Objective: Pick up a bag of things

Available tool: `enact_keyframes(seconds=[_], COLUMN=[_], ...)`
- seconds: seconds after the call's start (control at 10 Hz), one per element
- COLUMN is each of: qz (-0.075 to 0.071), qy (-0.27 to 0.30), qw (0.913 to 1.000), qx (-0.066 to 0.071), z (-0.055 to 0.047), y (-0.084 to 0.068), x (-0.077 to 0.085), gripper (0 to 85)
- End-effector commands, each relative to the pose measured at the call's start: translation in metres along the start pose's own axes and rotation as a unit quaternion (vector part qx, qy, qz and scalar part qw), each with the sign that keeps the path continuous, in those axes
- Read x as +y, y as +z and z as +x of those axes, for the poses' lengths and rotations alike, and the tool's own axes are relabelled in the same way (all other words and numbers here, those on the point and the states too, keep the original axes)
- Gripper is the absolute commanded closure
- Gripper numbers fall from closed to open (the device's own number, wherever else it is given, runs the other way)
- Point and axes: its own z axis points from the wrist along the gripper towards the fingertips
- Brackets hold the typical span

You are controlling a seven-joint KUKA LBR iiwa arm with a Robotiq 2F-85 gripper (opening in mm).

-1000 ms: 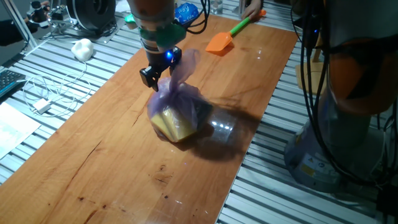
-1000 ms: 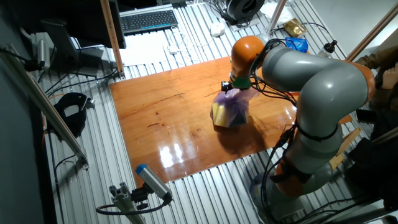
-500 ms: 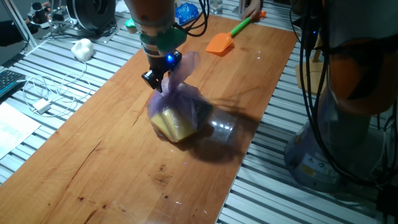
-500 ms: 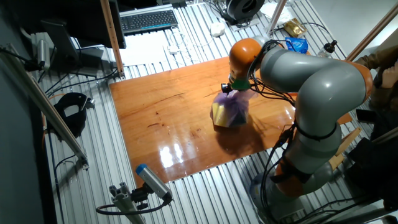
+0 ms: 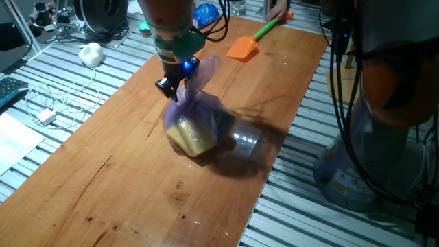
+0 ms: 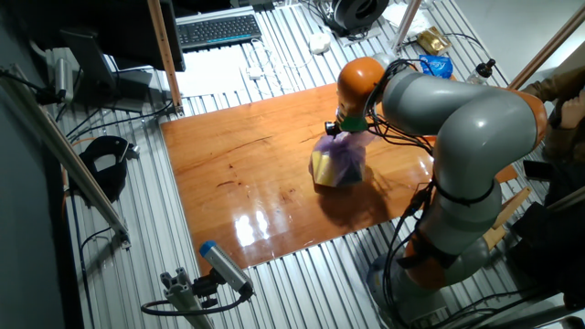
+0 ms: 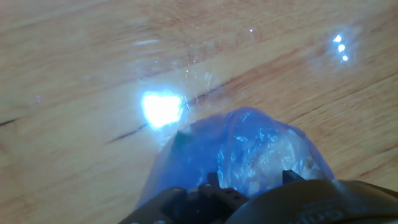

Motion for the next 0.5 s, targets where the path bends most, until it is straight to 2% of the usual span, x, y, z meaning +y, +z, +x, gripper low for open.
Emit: enact_keyframes(seconds=[0.0, 0.1, 0.3, 0.4], qz=[0.002, 0.007, 0.003, 0.005], qy=[0.001, 0.001, 0.003, 0.001], qw=[1.0, 0.9997, 0.999, 0.9987], qx=[0.008, 0.023, 0.045, 0.051], z=[-0.0007, -0.0007, -0.0007, -0.0007], y=[-0.0042, -0.0042, -0.0042, -0.0042], x=[0.0014, 0.0014, 0.0014, 0.0014], gripper=[34.0, 17.0, 17.0, 17.0])
